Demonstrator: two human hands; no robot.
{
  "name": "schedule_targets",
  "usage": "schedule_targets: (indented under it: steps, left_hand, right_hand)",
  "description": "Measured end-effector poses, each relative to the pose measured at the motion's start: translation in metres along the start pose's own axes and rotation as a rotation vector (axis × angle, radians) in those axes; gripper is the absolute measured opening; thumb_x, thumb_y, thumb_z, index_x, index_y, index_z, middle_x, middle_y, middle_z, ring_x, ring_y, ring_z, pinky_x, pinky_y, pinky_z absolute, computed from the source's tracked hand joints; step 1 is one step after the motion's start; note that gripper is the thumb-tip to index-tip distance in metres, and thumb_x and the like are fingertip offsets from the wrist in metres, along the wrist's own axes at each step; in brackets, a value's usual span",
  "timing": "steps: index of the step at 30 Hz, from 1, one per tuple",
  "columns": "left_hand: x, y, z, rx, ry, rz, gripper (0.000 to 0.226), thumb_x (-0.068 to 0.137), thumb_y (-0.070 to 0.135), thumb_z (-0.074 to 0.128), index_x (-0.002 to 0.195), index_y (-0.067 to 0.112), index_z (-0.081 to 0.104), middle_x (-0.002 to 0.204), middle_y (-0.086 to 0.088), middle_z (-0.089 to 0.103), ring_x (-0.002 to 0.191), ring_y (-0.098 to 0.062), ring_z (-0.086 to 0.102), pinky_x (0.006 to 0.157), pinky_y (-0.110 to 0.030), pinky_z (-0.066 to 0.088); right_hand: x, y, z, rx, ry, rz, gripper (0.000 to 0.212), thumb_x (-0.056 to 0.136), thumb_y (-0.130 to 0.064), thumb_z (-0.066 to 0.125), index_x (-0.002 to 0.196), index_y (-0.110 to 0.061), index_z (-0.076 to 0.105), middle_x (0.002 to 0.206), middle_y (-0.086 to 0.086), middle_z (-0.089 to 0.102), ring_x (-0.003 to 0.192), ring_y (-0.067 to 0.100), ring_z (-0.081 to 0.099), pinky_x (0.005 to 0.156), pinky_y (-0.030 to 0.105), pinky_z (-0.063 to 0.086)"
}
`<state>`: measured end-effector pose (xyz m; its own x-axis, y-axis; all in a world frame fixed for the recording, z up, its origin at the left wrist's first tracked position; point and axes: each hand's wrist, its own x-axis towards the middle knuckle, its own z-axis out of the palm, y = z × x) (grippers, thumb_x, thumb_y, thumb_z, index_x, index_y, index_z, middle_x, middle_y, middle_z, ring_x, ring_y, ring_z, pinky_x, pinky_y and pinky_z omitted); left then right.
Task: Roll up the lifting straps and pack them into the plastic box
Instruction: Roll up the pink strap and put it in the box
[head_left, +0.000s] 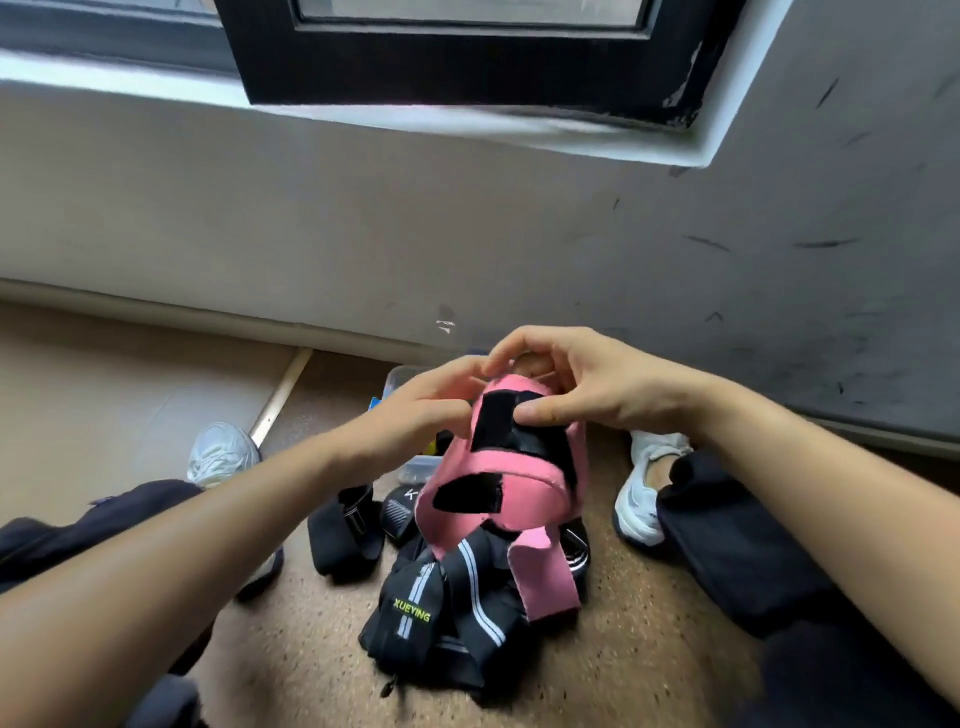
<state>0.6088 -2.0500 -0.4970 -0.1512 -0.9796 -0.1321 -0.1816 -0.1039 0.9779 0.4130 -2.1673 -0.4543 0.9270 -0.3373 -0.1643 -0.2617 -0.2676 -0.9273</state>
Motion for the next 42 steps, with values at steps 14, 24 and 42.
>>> schedule_targets:
  steps: [14, 24, 42]
  left_hand:
    - [-0.004, -0.048, -0.058, 0.493, 0.139, -0.188, 0.031, 0.089, 0.042, 0.075, 0.086, 0.011, 0.072, 0.068, 0.01, 0.059, 0.063, -0.005, 0.049, 0.063, -0.032, 0.036]
    - [-0.01, -0.001, -0.03, -0.097, 0.179, -0.02, 0.032, 0.091, 0.028, 0.072, 0.106, 0.0, 0.071, 0.093, -0.008, 0.069, 0.083, -0.016, 0.061, 0.072, -0.025, 0.047]
    - [-0.035, 0.061, -0.009, -0.163, 0.528, 0.202, 0.023, 0.094, 0.001, 0.067, 0.116, 0.004, 0.069, 0.104, -0.011, 0.077, 0.088, -0.017, 0.071, 0.073, -0.022, 0.056]
  right_hand:
    - [-0.014, 0.042, -0.058, -0.386, 0.161, 0.281, 0.025, 0.089, -0.016, 0.076, 0.111, -0.023, 0.068, 0.095, -0.003, 0.076, 0.081, 0.009, 0.067, 0.069, 0.022, 0.054]
    - [-0.001, 0.063, -0.031, -0.287, 0.125, 0.314, 0.026, 0.093, -0.024, 0.073, 0.118, -0.028, 0.068, 0.109, -0.003, 0.074, 0.104, 0.019, 0.07, 0.099, 0.039, 0.055]
    - [0.004, -0.027, 0.029, -0.027, 0.608, -0.192, 0.019, 0.09, -0.004, 0.074, 0.109, -0.004, 0.071, 0.096, 0.017, 0.074, 0.084, 0.029, 0.07, 0.08, 0.039, 0.06]
